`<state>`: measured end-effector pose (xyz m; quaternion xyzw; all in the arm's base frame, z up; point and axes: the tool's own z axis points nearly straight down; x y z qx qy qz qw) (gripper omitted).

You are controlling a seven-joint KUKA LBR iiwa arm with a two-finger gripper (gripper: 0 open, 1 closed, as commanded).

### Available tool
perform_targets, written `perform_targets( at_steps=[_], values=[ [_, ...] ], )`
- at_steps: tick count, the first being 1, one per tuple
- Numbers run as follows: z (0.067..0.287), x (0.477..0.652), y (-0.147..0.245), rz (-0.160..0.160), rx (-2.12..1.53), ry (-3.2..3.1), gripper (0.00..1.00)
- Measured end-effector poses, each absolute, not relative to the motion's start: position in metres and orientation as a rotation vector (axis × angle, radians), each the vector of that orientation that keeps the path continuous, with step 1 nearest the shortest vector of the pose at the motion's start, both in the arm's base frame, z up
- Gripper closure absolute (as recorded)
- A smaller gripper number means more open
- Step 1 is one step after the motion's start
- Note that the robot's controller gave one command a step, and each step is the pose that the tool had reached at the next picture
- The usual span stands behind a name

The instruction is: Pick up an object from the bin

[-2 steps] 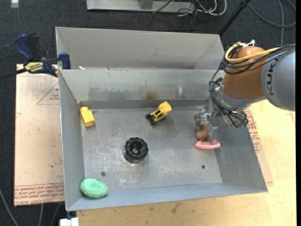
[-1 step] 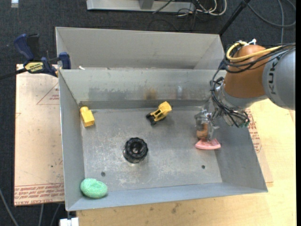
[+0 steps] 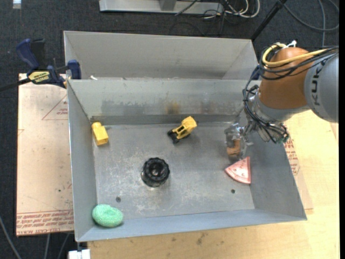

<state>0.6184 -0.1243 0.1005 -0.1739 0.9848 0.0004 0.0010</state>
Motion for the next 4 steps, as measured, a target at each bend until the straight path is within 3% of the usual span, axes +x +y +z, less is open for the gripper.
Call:
perform_targets(
  at_steps=[4],
  values=[
    [0.153,0.619,-0.124,0.001,-0.546,3.091,1.0]
  ],
)
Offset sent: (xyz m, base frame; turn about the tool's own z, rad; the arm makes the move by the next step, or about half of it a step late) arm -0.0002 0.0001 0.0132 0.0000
